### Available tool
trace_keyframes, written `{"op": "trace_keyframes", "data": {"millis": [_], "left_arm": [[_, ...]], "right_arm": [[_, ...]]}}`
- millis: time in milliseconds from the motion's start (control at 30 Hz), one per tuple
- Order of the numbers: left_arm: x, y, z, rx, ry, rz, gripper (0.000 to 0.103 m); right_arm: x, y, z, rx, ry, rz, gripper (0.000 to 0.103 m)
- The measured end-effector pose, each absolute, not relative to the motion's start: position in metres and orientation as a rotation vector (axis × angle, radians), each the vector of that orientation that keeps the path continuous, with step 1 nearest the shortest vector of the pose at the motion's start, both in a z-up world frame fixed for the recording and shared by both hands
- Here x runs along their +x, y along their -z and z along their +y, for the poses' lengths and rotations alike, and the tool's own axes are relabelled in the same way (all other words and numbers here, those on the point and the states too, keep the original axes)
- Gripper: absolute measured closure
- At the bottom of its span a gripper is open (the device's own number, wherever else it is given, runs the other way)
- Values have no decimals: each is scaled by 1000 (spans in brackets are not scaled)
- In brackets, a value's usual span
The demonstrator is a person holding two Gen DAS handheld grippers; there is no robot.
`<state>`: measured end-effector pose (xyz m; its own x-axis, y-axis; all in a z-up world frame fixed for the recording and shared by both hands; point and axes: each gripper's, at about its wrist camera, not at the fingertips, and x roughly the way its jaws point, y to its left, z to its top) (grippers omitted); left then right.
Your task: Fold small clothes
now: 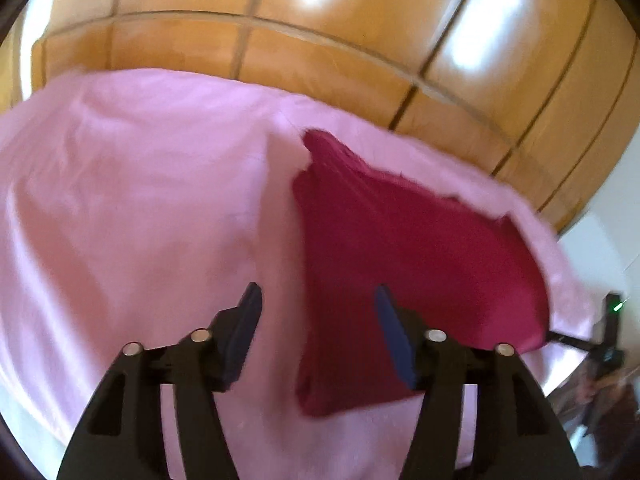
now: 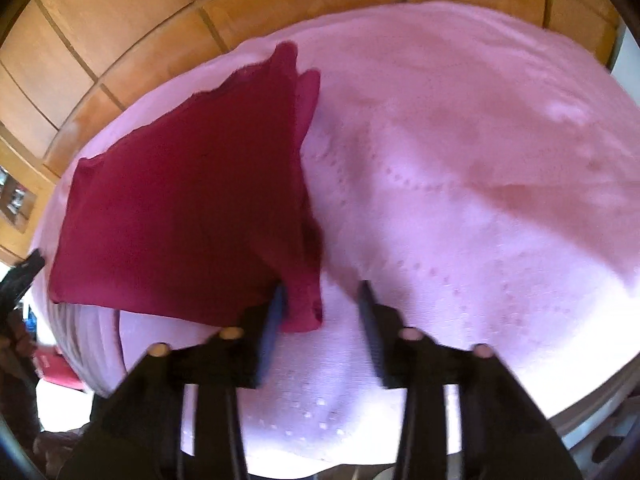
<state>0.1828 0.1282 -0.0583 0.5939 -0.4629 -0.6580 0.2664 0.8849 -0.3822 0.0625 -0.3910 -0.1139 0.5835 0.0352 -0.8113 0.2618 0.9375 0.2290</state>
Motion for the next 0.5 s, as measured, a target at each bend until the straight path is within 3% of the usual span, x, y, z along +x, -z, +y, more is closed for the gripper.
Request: {"op": "trace_keyframes", "data": {"millis": [100,200,333,367,400,433,500], "left_arm": [[167,60,147,-284,490,837,45],[153,71,149,-287,546,865,45],[150,84,131,-288,610,915,47],[149,86,127,-284,628,927,63],[151,89,121,-249,619,942,73],[152,91,116,-191,569,946,91],[152,95,121,-176,559,952,95]], "right_arm": [[62,94,-380,303,154,868,57],[72,78,-352,248,119,806,41],[93,79,-315,146,64,806,32],[99,83,-308,129,58,818,32],[104,88,-304,120,57,835,32],[110,96,-302,113,64,862,32],[115,120,-309,121,94,929,31]]}}
